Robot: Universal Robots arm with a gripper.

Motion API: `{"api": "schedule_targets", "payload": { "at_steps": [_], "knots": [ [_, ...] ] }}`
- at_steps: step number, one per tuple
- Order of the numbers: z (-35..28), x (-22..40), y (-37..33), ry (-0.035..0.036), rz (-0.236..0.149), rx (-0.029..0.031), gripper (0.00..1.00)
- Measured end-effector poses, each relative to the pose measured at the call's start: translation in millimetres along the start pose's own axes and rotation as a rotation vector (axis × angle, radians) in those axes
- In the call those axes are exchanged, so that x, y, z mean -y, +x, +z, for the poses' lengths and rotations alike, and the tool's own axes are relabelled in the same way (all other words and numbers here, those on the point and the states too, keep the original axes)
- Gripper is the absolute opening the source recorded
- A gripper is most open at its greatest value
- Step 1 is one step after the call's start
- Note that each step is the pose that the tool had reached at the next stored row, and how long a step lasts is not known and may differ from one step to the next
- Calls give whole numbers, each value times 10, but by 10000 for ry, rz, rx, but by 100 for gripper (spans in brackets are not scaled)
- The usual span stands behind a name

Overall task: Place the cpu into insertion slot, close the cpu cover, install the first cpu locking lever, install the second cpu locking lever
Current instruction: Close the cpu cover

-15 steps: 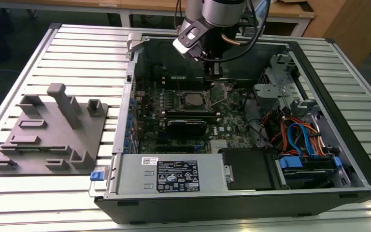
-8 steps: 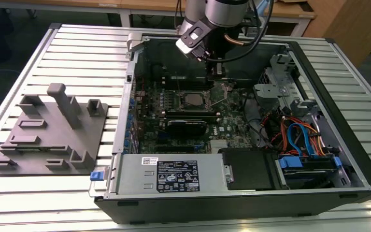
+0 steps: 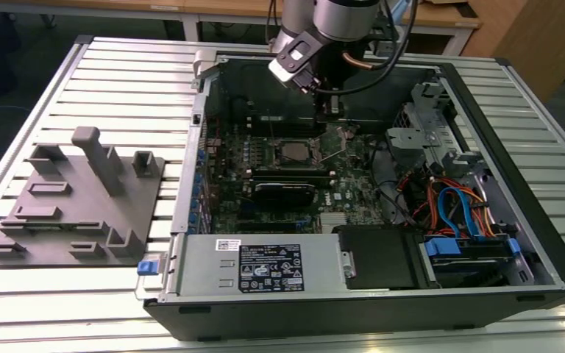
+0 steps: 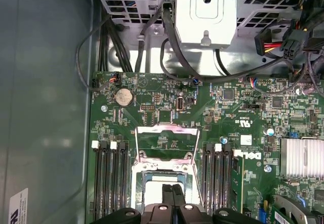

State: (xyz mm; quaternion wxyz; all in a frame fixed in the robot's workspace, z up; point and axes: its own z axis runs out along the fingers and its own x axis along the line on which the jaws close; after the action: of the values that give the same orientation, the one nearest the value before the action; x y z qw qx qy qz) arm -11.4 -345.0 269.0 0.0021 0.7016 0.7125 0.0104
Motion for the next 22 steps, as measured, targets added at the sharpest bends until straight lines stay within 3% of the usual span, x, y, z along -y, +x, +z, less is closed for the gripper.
{"api": "schedule_targets", "payload": {
  "at_steps": [11, 12, 22],
  "knots": [
    [1, -54, -1, 0, 2, 0, 10],
    [2, -124, -2, 0, 2, 0, 10],
    [3, -150, -2, 0, 1, 0, 10]
  ]
}}
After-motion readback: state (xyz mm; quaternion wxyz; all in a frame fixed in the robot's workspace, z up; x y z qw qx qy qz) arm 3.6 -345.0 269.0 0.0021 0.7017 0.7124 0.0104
